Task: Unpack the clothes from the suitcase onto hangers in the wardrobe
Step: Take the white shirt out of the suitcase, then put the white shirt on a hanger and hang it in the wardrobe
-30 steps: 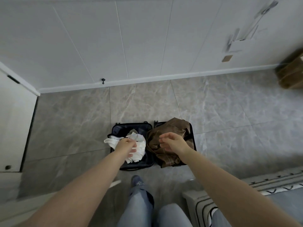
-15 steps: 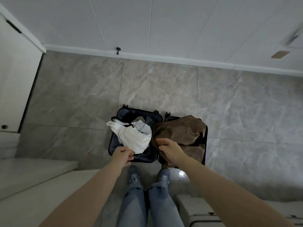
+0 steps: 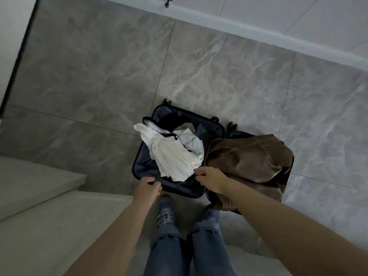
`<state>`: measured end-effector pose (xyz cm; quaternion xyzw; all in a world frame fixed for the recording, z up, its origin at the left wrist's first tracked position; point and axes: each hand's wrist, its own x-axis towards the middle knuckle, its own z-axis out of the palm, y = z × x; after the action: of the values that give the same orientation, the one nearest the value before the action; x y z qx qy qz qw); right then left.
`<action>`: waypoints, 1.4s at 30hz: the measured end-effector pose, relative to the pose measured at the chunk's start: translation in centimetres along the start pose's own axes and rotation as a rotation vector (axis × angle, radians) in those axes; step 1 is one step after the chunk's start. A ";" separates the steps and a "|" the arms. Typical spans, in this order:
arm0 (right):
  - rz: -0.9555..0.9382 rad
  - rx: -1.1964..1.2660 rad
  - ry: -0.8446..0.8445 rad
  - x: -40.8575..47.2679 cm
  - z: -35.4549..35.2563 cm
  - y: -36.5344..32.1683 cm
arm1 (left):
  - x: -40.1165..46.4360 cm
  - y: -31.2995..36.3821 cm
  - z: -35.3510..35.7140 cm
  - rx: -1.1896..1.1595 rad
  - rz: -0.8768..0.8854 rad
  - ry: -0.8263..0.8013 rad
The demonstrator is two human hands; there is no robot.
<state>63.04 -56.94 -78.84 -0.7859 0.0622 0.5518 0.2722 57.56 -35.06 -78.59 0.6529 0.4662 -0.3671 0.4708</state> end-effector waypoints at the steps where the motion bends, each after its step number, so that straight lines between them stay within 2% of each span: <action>1: 0.039 0.030 -0.004 1.5 0.3 0.1 | 1.3 -0.1 0.2 0.019 0.009 0.000; 4: 0.037 -0.021 -0.036 6.2 1.7 0.5 | 5.2 -0.6 1.3 0.085 0.041 -0.044; 7: -0.044 -0.217 -0.046 10.1 2.7 1.1 | 7.9 -1.6 2.7 0.113 0.081 -0.070; 9: -0.074 -0.289 -0.030 12.6 3.4 1.1 | 9.5 -2.5 3.4 0.072 0.042 -0.090; 13: -0.050 -0.208 -0.047 17.0 5.1 0.9 | 11.9 -4.0 4.3 -0.086 -0.118 -0.121; 16: -0.027 -0.199 -0.041 19.4 6.3 1.1 | 13.4 -4.5 4.3 -0.084 -0.113 -0.087; 18: -0.051 -0.115 0.111 19.8 6.9 1.4 | 14.1 -4.6 4.0 -0.074 -0.106 -0.075; 21: -0.146 0.075 0.500 18.4 7.8 1.5 | 14.3 -4.4 3.5 -0.137 -0.138 -0.081; 23: -0.193 0.157 0.560 16.4 8.5 1.3 | 13.8 -3.8 3.3 -0.181 -0.156 -0.084; 26: -0.216 0.126 0.434 13.3 9.7 1.5 | 12.3 -2.5 3.6 -0.186 -0.138 -0.111; 29: -0.235 -0.053 0.241 12.4 10.2 2.3 | 11.4 -1.1 4.4 -0.180 -0.106 -0.151; 32: -0.227 -0.183 0.153 14.3 9.3 2.6 | 11.8 -0.8 5.4 -0.194 -0.086 -0.154; 36: -0.176 -0.107 0.082 19.4 8.0 3.0 | 14.0 -1.8 6.4 -0.268 -0.115 -0.143; 37: -0.172 -0.120 0.103 20.4 8.0 3.1 | 14.5 -2.0 6.5 -0.315 -0.142 -0.138; 39: -0.191 -0.085 0.247 21.6 8.2 3.5 | 15.6 -2.6 6.5 -0.394 -0.164 -0.112; 42: -0.199 0.160 0.474 20.6 8.9 3.6 | 16.7 -3.2 6.2 -0.422 -0.151 -0.063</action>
<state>62.06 -51.39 -100.84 -0.8714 0.0899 0.3164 0.3641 59.18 -36.22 -96.58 0.4914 0.5651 -0.3159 0.5826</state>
